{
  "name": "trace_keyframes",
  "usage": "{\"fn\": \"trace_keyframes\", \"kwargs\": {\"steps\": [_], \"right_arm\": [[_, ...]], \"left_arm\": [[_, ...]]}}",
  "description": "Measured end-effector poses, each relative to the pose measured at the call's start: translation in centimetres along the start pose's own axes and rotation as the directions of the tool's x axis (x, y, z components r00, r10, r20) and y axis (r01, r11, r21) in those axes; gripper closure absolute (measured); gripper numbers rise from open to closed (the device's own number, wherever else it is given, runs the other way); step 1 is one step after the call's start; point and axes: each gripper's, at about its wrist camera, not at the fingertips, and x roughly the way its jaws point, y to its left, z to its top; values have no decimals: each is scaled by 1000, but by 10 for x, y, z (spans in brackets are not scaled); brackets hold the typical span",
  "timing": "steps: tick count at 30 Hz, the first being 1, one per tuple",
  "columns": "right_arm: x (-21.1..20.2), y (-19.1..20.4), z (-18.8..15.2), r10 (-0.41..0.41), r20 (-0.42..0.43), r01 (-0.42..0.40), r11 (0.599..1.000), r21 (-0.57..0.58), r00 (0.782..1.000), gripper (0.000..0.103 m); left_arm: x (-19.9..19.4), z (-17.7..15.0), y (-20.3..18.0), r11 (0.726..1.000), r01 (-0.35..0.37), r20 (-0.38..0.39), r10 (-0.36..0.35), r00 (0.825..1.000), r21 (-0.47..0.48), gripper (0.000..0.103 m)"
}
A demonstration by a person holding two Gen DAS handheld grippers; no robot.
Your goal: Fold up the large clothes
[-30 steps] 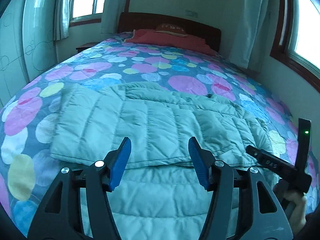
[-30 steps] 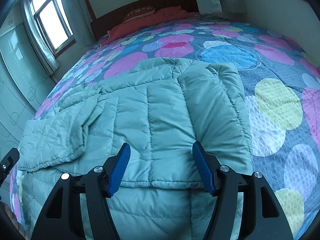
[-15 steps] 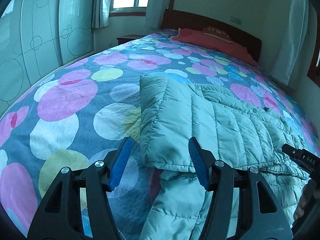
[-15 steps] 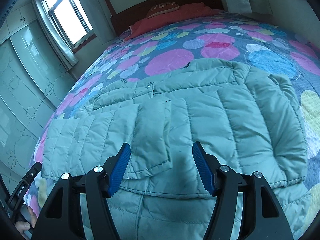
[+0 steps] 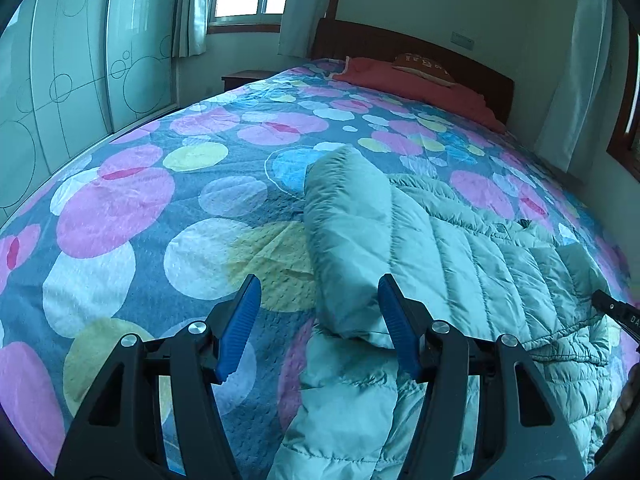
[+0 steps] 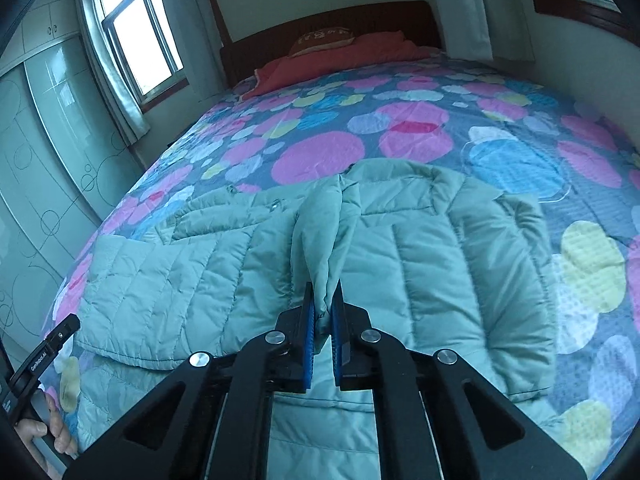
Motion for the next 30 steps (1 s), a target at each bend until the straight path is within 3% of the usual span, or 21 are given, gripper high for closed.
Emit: {"fn": "trace_keyframes", "kwargs": {"steps": [4,10,16,23,28,30], "right_arm": [[-8,-37,6,-81,15,80,997,13,997,96],[8,-81,3,-116,-46,119,990,68,992,96],[25,-91,-14,-124,-91,131,988,76,988,96],[32,-95,-20,-112,-98,121,988,92,989,96],[20,-94,-16,-105,-108,116,988,102,989,94],[3,-89,-10,-131,-64,137,986,96,989,86]], "left_arm": [[9,8,-19,999,25,-7,-24,1000,28,42],[37,5,-48,995,-4,-56,10,998,104,42],[65,-6,-54,986,-62,-110,79,991,153,42],[74,-12,-49,989,-59,-133,77,988,139,41],[56,-5,-46,990,-64,-118,79,990,127,42],[39,6,-45,995,-39,-66,45,997,95,42]]}}
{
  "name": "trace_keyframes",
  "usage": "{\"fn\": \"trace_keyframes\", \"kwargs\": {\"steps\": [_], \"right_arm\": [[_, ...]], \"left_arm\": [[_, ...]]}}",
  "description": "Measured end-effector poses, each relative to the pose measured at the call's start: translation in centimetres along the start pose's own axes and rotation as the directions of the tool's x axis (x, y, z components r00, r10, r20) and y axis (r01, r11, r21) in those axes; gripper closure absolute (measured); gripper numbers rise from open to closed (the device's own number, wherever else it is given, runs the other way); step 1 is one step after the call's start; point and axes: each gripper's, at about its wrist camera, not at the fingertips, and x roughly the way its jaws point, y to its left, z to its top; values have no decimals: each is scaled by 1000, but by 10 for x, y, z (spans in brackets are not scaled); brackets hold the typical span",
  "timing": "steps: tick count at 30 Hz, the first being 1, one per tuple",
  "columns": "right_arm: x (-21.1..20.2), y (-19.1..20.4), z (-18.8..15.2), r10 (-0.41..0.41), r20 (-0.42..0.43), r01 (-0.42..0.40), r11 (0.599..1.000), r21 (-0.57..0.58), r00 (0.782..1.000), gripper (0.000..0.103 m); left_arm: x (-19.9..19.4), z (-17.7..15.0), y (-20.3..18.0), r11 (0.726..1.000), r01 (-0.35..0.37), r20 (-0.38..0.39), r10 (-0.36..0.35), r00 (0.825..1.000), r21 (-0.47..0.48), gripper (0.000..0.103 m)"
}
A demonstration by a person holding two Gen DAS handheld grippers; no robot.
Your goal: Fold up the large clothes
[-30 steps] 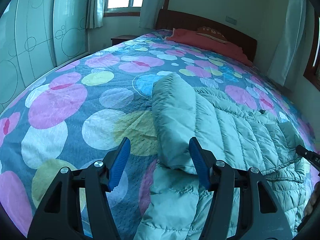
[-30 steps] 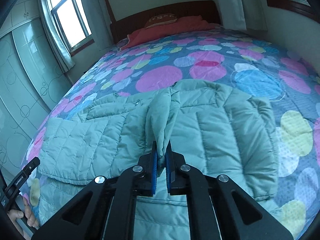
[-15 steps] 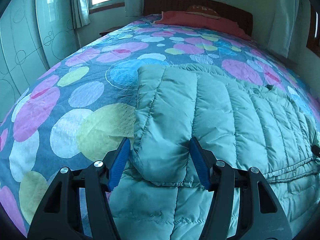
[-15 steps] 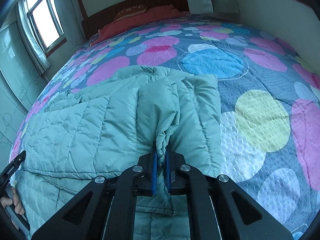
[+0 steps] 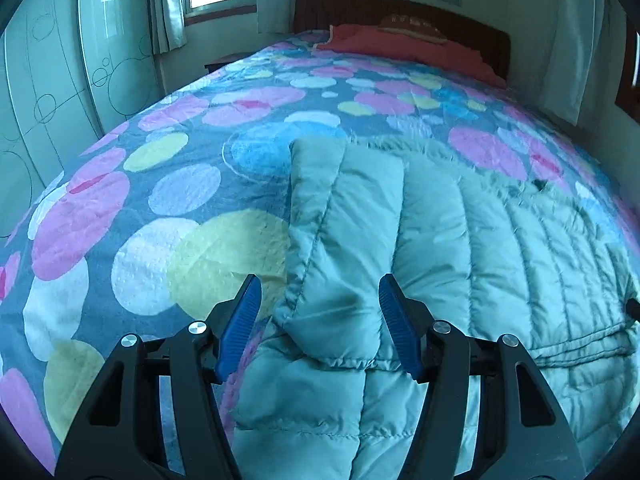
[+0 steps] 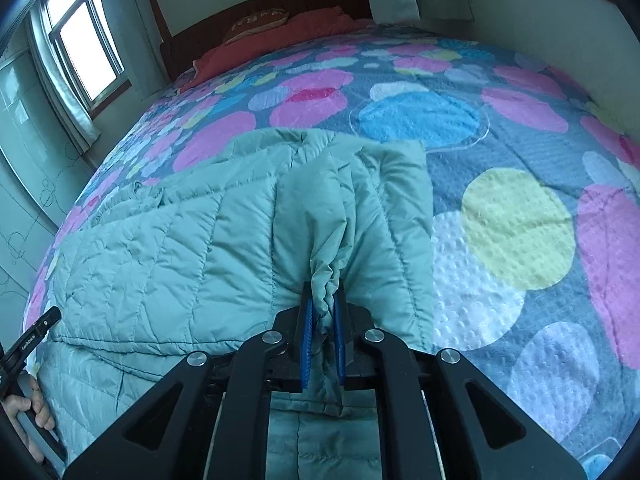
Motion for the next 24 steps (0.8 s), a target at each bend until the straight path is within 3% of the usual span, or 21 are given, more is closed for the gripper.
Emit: {"fn": "trace_keyframes", "kwargs": {"steps": [2,3,10,14,16,20,24], "right_arm": [[-15,6,9,-19,67,20,1000,-13,998,60],[-19,11,15,-10,90,12,1000,-21,996,58],[22,42,50,50,60,-46,997,-63,997,58],[62,40,48,11,-28,-12,998,-64,1000,58],[79,32,43,26,-79,-29,999,-38,997,58],[66,36,45,-1,-63,-2,999,-39,998,58],[37,53,33,33,-27,-34,998,-58,999,58]], "left_arm": [[-8,13,0,999,27,44,-26,999,-19,42],[-9,20,-3,999,43,60,-42,997,-23,42],[30,47,-30,999,25,43,-26,999,28,42],[69,41,-30,998,-34,-42,36,998,51,42],[83,35,-25,999,-16,-92,20,996,38,40],[69,36,-19,1000,-22,-71,22,997,7,40],[33,28,-23,1000,30,-7,-30,1000,-6,40]]}}
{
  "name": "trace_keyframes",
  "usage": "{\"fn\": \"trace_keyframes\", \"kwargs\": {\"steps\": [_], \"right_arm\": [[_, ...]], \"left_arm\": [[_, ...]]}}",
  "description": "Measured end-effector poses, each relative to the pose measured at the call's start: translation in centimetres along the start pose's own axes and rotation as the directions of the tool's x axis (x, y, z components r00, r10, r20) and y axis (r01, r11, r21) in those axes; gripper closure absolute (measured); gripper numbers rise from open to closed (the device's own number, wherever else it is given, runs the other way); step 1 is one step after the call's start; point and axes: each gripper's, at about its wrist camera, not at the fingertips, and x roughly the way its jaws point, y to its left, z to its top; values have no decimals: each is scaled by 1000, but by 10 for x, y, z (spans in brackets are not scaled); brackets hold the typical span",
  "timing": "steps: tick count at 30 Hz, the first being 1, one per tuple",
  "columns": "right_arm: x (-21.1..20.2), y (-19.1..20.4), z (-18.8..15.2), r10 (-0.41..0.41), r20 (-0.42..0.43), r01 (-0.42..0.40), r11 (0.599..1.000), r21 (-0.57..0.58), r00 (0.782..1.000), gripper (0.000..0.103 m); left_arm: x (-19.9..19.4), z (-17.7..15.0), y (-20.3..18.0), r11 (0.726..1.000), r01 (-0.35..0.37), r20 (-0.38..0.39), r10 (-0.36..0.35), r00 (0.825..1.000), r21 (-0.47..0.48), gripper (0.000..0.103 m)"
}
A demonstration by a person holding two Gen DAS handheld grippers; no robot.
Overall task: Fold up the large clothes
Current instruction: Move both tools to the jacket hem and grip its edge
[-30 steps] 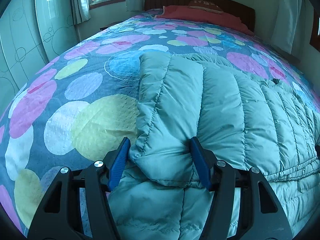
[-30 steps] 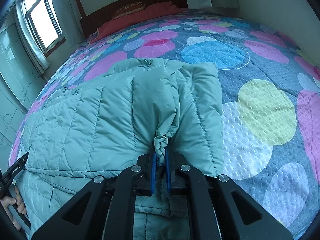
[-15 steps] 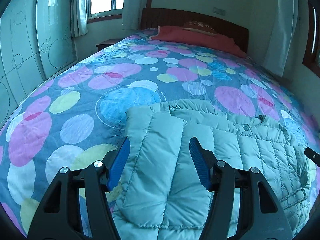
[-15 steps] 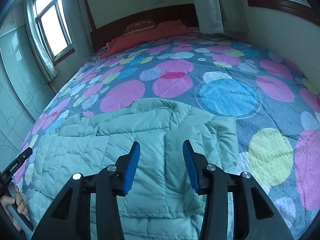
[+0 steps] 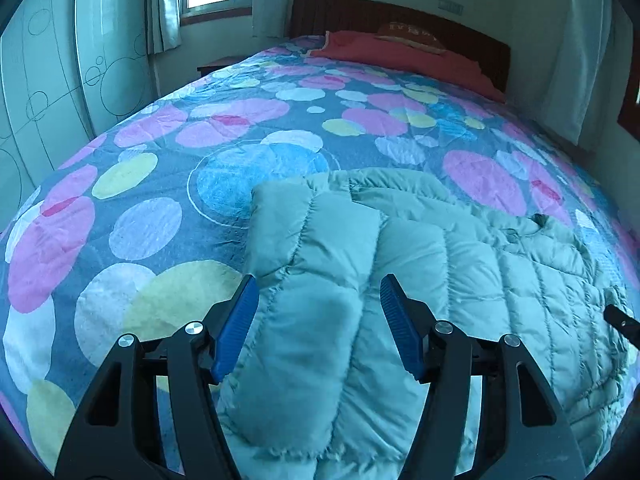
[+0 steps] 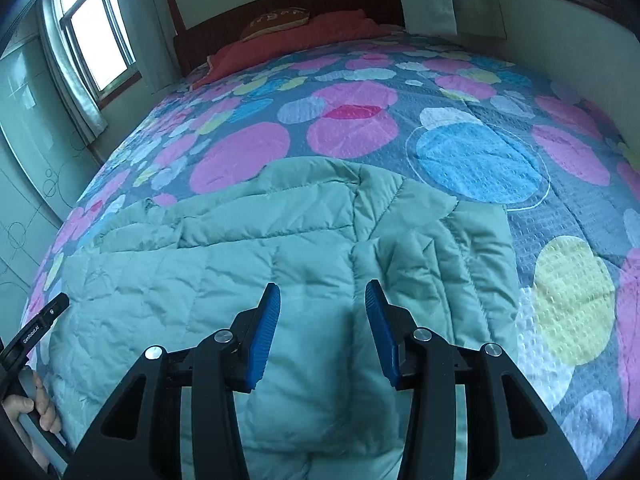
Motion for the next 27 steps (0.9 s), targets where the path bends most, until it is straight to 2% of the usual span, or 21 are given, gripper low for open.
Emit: {"fn": "trace_keyframes", "kwargs": {"steps": [1,4,6,9,11,13,15,17,20,23,27], "right_arm": [[0,4,-7,7,-13,-7,1000,-12,1000,58],[18,9,-29,-21,-75,17,999,-49,997,58],[20,10,-35,-34,-51,30,996,-81,998,58],[1,9,-36,-36,-39,33,998,-62,999,58],[-8,5,-44,-51,-28,50,998,-45,998,58],[1,2,-50,-69,-48,65,996,-65,996,58],[6,0,-52,-53,-48,49,996,-75,997,57],[-2,-1,-49,-38,-54,35,998,-55,998,57],[-26,-9,-53,-9,-44,9,1000,0,999,57],[-51,-18,-68,-14,-37,15,1000,8,999,57],[-84,-34,-99,-36,-50,38,999,25,998,57]], "left_arm": [[-2,-6,-3,1000,4,-6,-4,1000,10,40],[19,-24,-10,999,7,-97,-3,995,42,40],[14,-26,-10,999,-7,-86,11,996,49,40],[-10,-25,1,999,30,-58,-31,998,-18,40],[-14,-31,8,1000,-3,-38,2,999,-31,39],[8,-39,13,1000,-20,-105,19,994,-11,36],[13,-40,22,999,13,-119,-18,993,-47,35],[4,-38,25,999,0,-122,-6,992,-54,35],[-19,-42,34,997,16,-108,-24,994,-71,35],[-43,-57,49,995,14,-110,-25,994,-98,35],[-70,-85,75,986,8,-155,-34,987,-166,35]]}}
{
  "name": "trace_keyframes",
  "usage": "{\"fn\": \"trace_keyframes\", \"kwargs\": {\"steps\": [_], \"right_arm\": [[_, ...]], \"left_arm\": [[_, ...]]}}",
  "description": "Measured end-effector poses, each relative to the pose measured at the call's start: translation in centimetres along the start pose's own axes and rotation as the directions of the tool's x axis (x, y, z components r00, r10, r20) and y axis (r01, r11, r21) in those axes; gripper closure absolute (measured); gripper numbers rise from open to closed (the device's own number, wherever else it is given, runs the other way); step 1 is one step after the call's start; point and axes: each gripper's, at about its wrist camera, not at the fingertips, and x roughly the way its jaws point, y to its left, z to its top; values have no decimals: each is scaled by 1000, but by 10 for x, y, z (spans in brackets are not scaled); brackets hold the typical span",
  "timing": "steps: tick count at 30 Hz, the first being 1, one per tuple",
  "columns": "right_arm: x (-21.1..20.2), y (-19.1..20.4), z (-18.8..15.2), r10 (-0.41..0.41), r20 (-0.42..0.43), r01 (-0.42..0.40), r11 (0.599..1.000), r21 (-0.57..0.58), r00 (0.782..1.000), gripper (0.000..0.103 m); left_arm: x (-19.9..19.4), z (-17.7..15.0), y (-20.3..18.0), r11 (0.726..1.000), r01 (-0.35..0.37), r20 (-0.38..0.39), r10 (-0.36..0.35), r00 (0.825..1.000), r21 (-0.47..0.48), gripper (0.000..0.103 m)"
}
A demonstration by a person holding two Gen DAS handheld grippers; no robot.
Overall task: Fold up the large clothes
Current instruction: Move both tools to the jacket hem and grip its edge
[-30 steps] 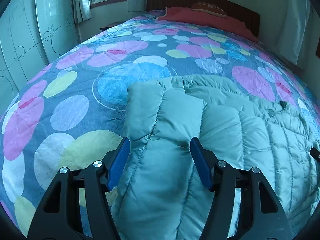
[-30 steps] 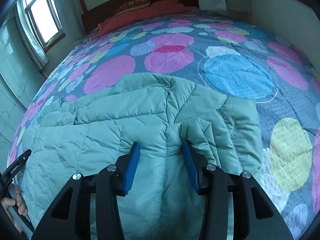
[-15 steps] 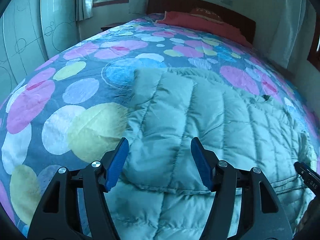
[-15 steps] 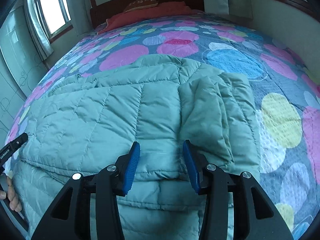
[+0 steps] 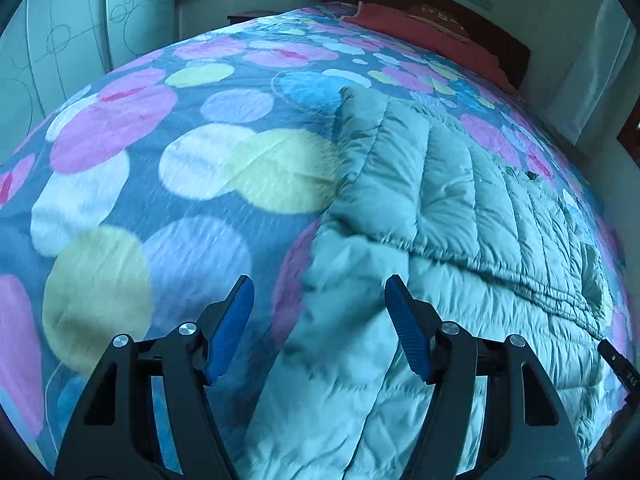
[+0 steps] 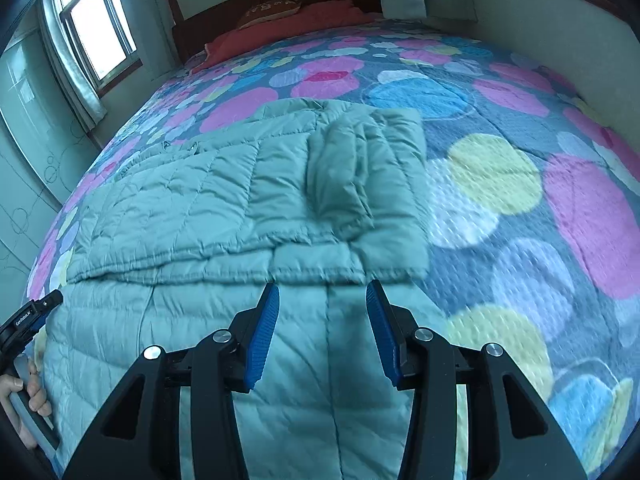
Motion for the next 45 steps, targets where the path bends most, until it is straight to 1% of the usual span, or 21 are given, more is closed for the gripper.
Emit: {"fn": "trace_keyframes", "kwargs": {"steps": [5,9,12,17,22,26,28,30,31,33,35,40,42,43,44,45], "right_arm": [[-32,-29,-41,-27,-19,28,998,52,999,57],[-57,-51,-75,-13,-30,17,992,122,999,57],[-74,-65,-100,5,-35,1,986,168,999,57],[-93,-81,-136,30,-46,-18,969,246,998,57],[-105,-92,-165,80,-55,-59,944,324,995,57],[-116,-92,-181,127,-45,-102,925,366,991,57],[-120,-90,-188,156,-37,-129,911,391,987,57],[-121,-87,-192,195,-28,-166,895,414,980,55],[-120,-85,-193,223,-26,-191,884,426,974,55],[-118,-82,-196,263,-35,-220,867,447,964,55],[-118,-80,-199,283,-33,-237,856,460,959,55],[-113,-80,-197,284,12,-254,836,486,959,55],[-108,-80,-193,282,32,-261,831,492,959,55],[-106,-80,-191,282,37,-263,829,494,959,55],[-103,-78,-188,284,38,-265,830,491,958,56],[-101,-76,-186,284,39,-267,834,483,958,58]], "left_arm": [[-36,-39,41,994,-20,-14,19,1000,-109,35],[-65,-68,69,981,-15,-21,11,1000,-193,35],[-84,-88,84,967,6,-24,-12,1000,-253,35],[-106,-118,93,949,33,-37,-47,998,-313,35],[-122,-144,97,937,41,-28,-55,998,-347,35],[-123,-162,102,906,89,-39,-115,993,-413,35],[-124,-166,99,900,116,-34,-144,989,-420,35],[-122,-168,95,881,166,-39,-204,978,-443,35],[-122,-170,92,875,181,-38,-221,974,-449,35],[-122,-170,88,873,200,-33,-240,970,-445,35],[-120,-171,87,863,214,-24,-253,967,-458,35],[-109,-164,81,867,216,-10,-246,969,-449,36],[-105,-160,78,869,219,4,-243,970,-443,39],[-104,-158,77,873,216,6,-237,972,-438,44],[-102,-157,77,875,216,11,-235,972,-432,52],[-101,-155,76,876,224,14,-242,970,-427,58]]}}
